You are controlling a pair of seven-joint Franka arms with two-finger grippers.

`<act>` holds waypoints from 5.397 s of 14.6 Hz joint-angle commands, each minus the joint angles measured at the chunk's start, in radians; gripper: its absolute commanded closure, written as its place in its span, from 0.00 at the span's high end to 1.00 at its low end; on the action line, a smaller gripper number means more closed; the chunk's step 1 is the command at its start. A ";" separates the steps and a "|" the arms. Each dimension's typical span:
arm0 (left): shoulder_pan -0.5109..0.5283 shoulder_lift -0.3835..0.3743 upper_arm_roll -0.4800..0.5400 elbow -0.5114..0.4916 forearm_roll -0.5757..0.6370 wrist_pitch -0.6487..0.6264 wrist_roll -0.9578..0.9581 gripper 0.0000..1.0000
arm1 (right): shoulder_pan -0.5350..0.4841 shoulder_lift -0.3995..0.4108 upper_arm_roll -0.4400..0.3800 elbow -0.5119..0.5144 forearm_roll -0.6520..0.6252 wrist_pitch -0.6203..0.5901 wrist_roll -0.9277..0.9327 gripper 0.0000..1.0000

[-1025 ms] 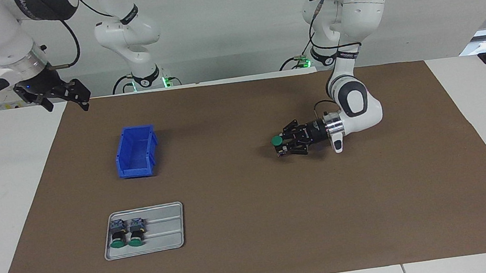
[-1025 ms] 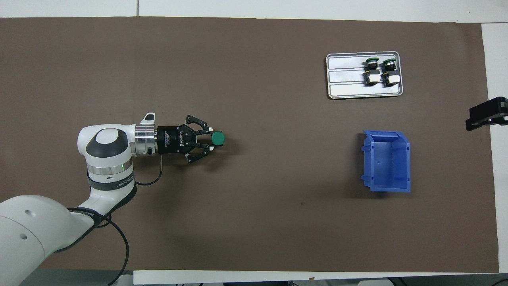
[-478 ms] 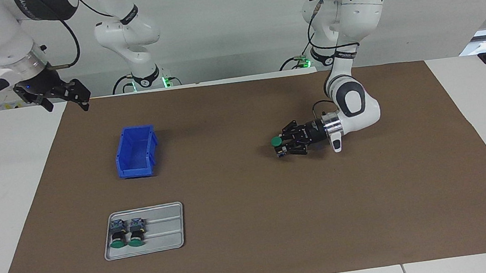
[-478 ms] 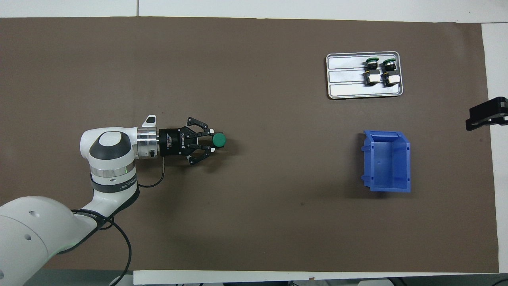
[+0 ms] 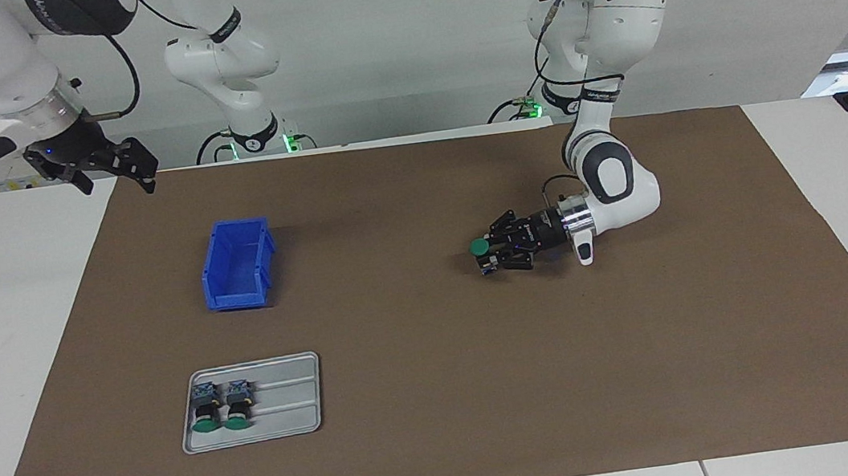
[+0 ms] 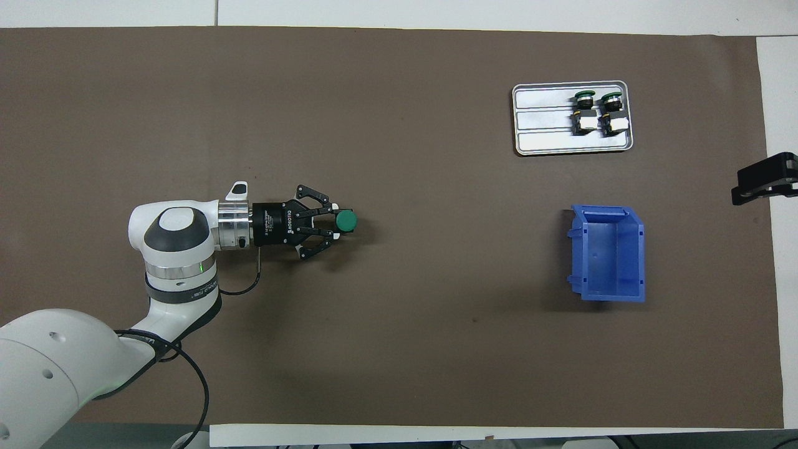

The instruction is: Place and press button with both arms

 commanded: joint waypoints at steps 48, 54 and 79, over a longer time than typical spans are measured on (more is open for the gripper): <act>-0.011 -0.205 0.014 0.138 0.512 0.121 -0.437 1.00 | -0.006 -0.013 0.002 -0.017 -0.002 0.002 -0.023 0.99; -0.012 -0.233 0.014 0.202 0.847 0.105 -0.507 1.00 | -0.006 -0.013 0.004 -0.017 -0.002 0.002 -0.023 0.99; -0.152 -0.118 0.004 0.469 1.542 -0.008 -0.269 0.45 | -0.006 -0.013 0.002 -0.017 -0.002 0.002 -0.023 0.99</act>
